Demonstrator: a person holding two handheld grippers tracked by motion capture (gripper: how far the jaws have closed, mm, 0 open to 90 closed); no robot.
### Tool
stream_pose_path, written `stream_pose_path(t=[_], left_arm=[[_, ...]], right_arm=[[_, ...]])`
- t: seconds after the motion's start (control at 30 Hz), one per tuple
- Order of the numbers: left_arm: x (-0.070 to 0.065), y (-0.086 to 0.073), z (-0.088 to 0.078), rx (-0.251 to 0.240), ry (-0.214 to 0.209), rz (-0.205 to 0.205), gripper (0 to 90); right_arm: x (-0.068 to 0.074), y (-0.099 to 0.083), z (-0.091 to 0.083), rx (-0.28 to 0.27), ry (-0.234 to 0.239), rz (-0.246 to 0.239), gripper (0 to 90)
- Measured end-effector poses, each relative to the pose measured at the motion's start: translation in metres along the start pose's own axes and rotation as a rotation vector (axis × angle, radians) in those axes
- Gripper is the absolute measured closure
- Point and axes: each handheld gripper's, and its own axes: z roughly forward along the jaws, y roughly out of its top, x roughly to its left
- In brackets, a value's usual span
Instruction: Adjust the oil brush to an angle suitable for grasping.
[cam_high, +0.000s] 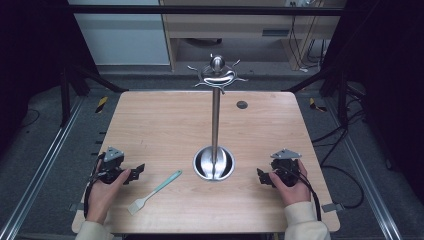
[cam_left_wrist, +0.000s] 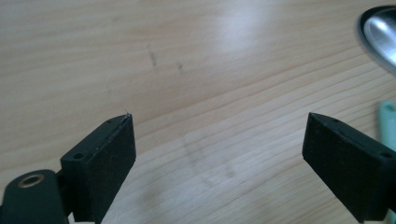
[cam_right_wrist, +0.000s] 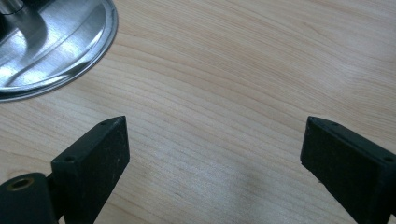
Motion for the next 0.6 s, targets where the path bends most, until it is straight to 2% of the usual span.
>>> stream_pose_path(t=[0.1,0.13,0.2,0.37,0.47,0.53,0.57,0.6], left_arm=[[-0.007,0.003,-0.002,-0.003,-0.013,0.022,11.2],[-0.015,0.004,-0.004,-0.003,-0.023,0.041,12.9],[-0.021,0.006,-0.006,-0.005,-0.032,0.063,15.6],[-0.032,0.011,-0.009,-0.027,-0.035,0.074,21.9],[-0.038,0.014,-0.009,-0.022,-0.040,0.096,29.7],[-0.042,0.018,-0.007,-0.007,-0.035,0.131,32.3],[-0.045,0.024,-0.004,0.008,-0.045,0.150,35.8],[-0.047,0.027,-0.002,0.009,-0.053,0.152,38.3]], right_arm=[[0.000,0.000,0.000,0.000,-0.001,0.000,8.7],[0.000,0.000,-0.001,-0.003,0.000,-0.001,8.7],[0.000,0.000,-0.001,-0.007,0.001,-0.001,8.7],[0.000,0.000,-0.001,-0.007,0.002,-0.004,8.7],[0.000,0.000,-0.001,-0.004,0.002,0.000,8.7],[0.000,0.000,-0.001,-0.006,-0.001,-0.005,8.7],[-0.001,0.000,-0.001,-0.005,-0.004,-0.001,8.7],[-0.001,-0.001,-0.001,-0.003,-0.005,0.000,8.7]])
